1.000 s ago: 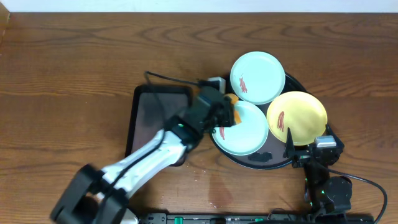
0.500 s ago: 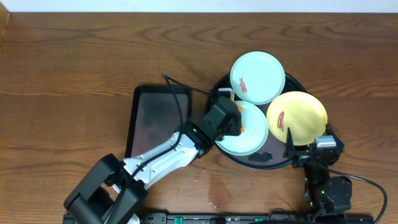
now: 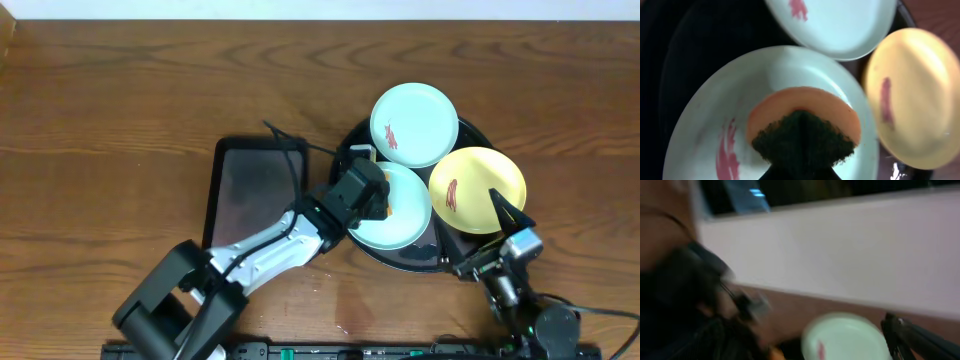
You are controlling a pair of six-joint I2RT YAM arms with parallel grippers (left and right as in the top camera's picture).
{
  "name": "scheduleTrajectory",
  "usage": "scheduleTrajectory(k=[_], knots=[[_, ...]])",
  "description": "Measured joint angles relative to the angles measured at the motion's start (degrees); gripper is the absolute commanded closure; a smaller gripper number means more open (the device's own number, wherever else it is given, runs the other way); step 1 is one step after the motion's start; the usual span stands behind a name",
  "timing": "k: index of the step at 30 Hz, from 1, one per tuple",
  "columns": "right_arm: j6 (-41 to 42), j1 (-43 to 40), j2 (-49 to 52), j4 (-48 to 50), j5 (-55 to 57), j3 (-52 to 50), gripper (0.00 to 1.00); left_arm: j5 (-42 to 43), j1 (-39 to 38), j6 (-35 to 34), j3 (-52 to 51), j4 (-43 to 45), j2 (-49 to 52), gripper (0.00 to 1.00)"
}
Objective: Clean dirty plates on tray and stack at the side
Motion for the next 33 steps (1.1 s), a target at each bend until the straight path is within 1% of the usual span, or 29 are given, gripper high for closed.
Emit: scheduleTrajectory(k=[2, 4, 7, 10, 16, 19, 21, 22, 23, 24, 25, 27, 28, 29, 30, 31, 33], knots=[[0.3, 0.0, 0.0, 0.1, -1.5, 1.0, 0.01, 0.0, 0.0, -0.1, 0.0, -0.2, 1.2, 0.92], [-0.2, -0.4, 0.4, -6.0, -1.9, 3.8, 0.01, 0.0, 0.0, -0.1, 0.0, -0.3, 1.7, 0.92], [-2.4, -2.6, 4.5, -19.6, -1.1, 11.9, 0.01, 0.0, 0.0, -0.1, 0.0, -0.3, 1.7, 0.92], [-5.2, -4.7, 12.8, -29.5, -0.3, 21.6, 0.01, 0.0, 0.0, -0.1, 0.0, -0.3, 1.7, 0.92], [-10.5, -7.6, 36.6, -49.3, -2.4, 44.6, 0.01, 0.0, 0.0, -0.2, 0.0, -0.4, 1.7, 0.92], [-12.8, -7.6, 47.6, -54.1, -7.1, 54.7, 0.01, 0.4, 0.0, -0.2, 0.0, -0.8, 1.7, 0.92], [-13.5, -7.6, 52.5, -55.8, -9.4, 58.5, 0.01, 0.5, 0.0, -0.1, 0.0, -0.9, 1.7, 0.92], [-13.8, -7.6, 54.9, -55.7, -10.3, 59.6, 0.11, 0.7, 0.0, -0.2, 0.0, -0.9, 1.7, 0.92], [-14.0, -7.6, 56.3, -55.6, -10.8, 60.0, 0.35, 0.7, 0.0, -0.1, 0.0, -0.9, 1.7, 0.92], [-14.5, -7.6, 58.3, -55.3, -10.9, 60.3, 0.53, 0.7, 0.0, -0.2, 0.0, -0.9, 1.7, 0.92], [-14.7, -7.6, 59.8, -55.2, -10.9, 60.3, 0.54, 0.7, 0.0, -0.1, 0.0, -0.9, 1.7, 0.92], [-14.8, -7.6, 63.7, -55.4, -10.3, 60.4, 0.31, 0.8, 0.0, -0.2, 0.0, -0.9, 1.7, 0.92], [-14.9, -7.6, 66.4, -55.4, -9.7, 60.4, 0.41, 0.9, 0.0, -0.2, 0.0, -0.9, 1.7, 0.92], [-15.1, -7.6, 68.6, -55.5, -9.2, 60.4, 0.55, 0.9, 0.0, -0.1, 0.0, -0.9, 1.7, 0.92], [-14.9, -7.6, 70.6, -55.5, -8.6, 60.4, 0.72, 0.9, 0.0, -0.2, 0.0, -0.9, 1.7, 0.92], [-14.8, -7.6, 72.8, -55.4, -7.9, 60.4, 0.76, 1.0, 0.0, -0.2, 0.0, -1.0, 1.7, 0.92], [-13.8, -7.6, 76.9, -54.9, -6.1, 60.4, 0.75, 1.1, 0.0, -0.1, 0.0, -1.0, 1.7, 0.92]])
